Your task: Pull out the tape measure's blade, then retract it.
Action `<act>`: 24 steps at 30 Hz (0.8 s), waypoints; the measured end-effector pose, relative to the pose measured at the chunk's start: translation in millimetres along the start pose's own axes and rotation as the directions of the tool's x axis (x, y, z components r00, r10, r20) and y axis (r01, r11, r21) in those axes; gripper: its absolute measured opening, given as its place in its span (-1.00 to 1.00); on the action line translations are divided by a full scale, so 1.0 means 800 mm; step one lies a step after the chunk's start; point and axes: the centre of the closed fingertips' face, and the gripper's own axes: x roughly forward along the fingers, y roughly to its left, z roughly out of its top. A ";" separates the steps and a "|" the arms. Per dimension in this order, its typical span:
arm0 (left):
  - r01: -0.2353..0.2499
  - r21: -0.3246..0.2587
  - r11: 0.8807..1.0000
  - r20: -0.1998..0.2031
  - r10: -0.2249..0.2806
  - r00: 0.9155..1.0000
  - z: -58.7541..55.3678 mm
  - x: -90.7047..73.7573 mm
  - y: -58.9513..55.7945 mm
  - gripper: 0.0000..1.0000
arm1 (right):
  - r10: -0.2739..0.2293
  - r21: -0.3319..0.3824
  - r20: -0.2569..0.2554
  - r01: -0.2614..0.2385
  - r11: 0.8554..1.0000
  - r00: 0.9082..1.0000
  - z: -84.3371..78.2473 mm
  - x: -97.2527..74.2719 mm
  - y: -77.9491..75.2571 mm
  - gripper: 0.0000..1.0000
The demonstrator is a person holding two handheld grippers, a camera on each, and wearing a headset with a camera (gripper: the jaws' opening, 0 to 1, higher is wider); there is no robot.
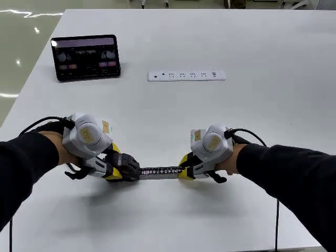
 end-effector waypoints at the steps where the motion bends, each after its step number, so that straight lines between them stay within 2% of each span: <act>1: 0.000 -0.001 1.000 0.000 0.000 1.000 0.000 0.000 0.000 -0.41 | 0.000 0.001 0.000 0.000 1.000 1.000 -0.001 -0.001 0.000 -0.80; 24: -0.006 -0.008 1.000 0.013 0.006 1.000 -0.002 0.001 0.003 -0.41 | -0.012 0.023 -0.021 0.013 1.000 1.000 -0.023 -0.021 -0.003 -0.80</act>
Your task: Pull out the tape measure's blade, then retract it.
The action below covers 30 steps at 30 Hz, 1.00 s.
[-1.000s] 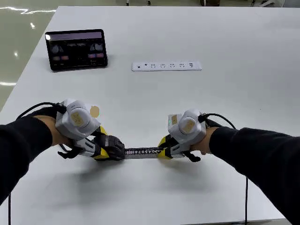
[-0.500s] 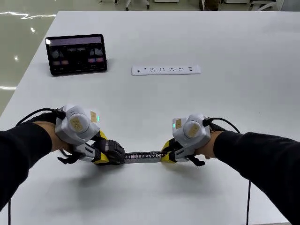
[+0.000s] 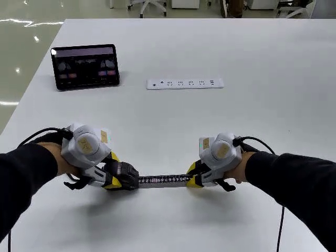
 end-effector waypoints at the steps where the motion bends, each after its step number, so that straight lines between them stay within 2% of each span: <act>1: 0.000 -0.001 1.000 0.000 0.000 1.000 0.000 0.000 0.000 -0.41 | -0.001 0.000 0.000 0.001 1.000 1.000 -0.001 -0.001 0.000 -0.80; 30: -0.006 -0.004 1.000 0.001 0.006 1.000 0.002 0.000 -0.001 -0.41 | -0.007 0.018 -0.014 0.007 1.000 1.000 -0.029 -0.021 -0.004 -0.80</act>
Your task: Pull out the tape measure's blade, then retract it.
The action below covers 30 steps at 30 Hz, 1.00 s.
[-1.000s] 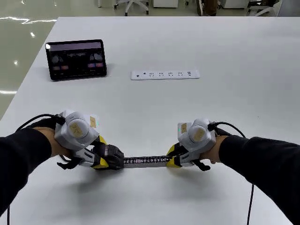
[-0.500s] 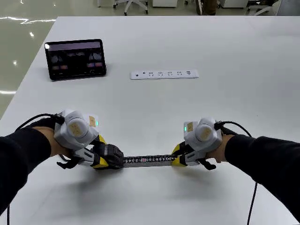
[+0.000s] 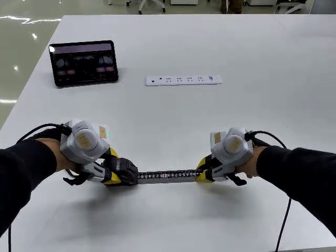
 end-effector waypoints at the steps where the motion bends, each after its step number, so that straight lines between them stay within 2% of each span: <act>1: -0.001 0.000 1.000 0.001 0.001 1.000 0.000 0.000 0.000 -0.41 | 0.000 0.000 -0.001 0.000 1.000 1.000 -0.001 0.000 0.000 -0.80; 30: -0.002 -0.003 1.000 0.002 0.002 1.000 0.001 -0.001 -0.002 -0.41 | -0.017 0.019 -0.016 0.017 1.000 1.000 -0.023 -0.017 -0.002 -0.80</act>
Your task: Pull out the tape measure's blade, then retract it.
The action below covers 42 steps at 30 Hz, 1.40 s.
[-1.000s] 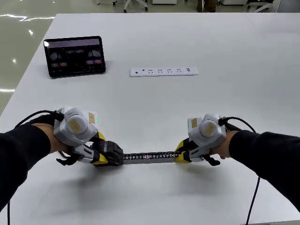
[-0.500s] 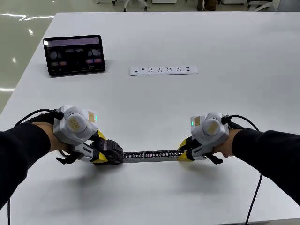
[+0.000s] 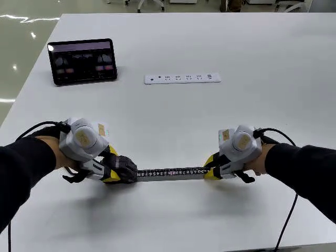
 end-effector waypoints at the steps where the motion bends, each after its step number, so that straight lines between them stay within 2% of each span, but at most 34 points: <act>1: 0.000 0.000 1.000 0.000 0.000 1.000 0.000 0.000 0.000 -0.41 | 0.000 0.001 0.000 0.000 1.000 1.000 0.000 0.000 0.000 -0.80; 20: -0.006 -0.001 1.000 0.005 0.006 1.000 0.000 0.000 0.001 -0.41 | -0.004 0.007 -0.003 0.004 1.000 1.000 -0.013 -0.009 -0.004 -0.80; 42: -0.005 -0.007 1.000 0.012 0.005 1.000 -0.002 0.001 0.004 -0.41 | -0.019 0.034 -0.025 0.020 0.999 1.000 -0.039 -0.027 -0.007 -0.80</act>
